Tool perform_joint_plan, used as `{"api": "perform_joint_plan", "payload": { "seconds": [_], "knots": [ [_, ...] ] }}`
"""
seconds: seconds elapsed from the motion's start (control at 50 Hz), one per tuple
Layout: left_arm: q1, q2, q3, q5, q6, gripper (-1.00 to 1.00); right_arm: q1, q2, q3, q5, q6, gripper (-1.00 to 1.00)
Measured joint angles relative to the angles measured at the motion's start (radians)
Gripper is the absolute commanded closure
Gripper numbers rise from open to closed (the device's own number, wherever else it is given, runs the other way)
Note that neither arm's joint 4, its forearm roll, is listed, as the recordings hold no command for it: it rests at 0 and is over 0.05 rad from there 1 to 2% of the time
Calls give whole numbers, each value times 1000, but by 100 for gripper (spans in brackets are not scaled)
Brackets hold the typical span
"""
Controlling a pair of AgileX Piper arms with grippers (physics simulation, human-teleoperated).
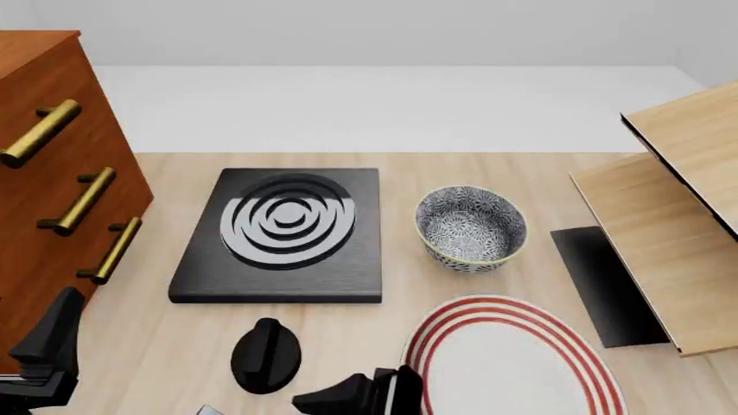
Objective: Pick up the cream cheese and put it in the bowl.
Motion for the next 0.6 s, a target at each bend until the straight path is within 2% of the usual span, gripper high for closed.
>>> {"api": "perform_joint_plan", "payload": {
  "seconds": [0.6],
  "knots": [
    [0,0,0,0,0,-100,1,109,-2,-69,49,-100]
  ]
}}
